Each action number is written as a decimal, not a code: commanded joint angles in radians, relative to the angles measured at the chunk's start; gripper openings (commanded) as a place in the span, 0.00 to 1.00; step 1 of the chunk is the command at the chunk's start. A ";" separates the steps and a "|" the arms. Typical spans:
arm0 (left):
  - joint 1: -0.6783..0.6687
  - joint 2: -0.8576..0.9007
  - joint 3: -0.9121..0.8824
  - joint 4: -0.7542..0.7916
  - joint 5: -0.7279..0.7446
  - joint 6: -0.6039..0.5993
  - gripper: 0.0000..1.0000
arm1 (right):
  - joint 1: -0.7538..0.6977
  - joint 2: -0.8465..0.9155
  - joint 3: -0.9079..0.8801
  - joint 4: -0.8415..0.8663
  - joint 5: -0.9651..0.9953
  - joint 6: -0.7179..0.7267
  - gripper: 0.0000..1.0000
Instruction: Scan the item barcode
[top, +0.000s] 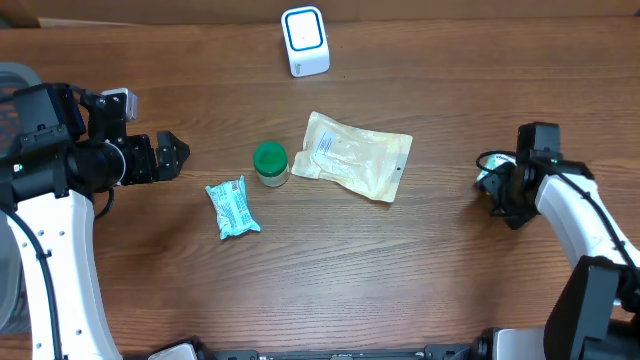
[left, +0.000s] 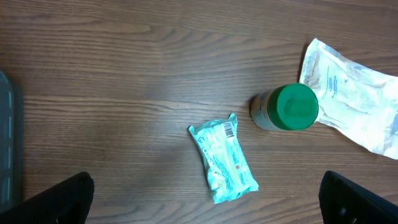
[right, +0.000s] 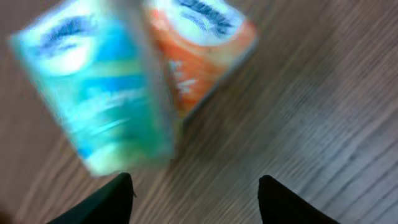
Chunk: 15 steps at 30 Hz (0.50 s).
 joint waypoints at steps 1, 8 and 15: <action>-0.003 -0.002 0.006 0.000 0.001 0.015 1.00 | 0.000 -0.010 0.139 -0.070 -0.109 -0.180 0.68; -0.004 -0.002 0.006 0.001 0.001 0.014 1.00 | 0.070 -0.010 0.315 -0.233 -0.342 -0.504 0.72; -0.004 -0.002 0.006 0.001 0.001 0.014 1.00 | 0.344 -0.008 0.347 -0.136 -0.266 -0.591 0.75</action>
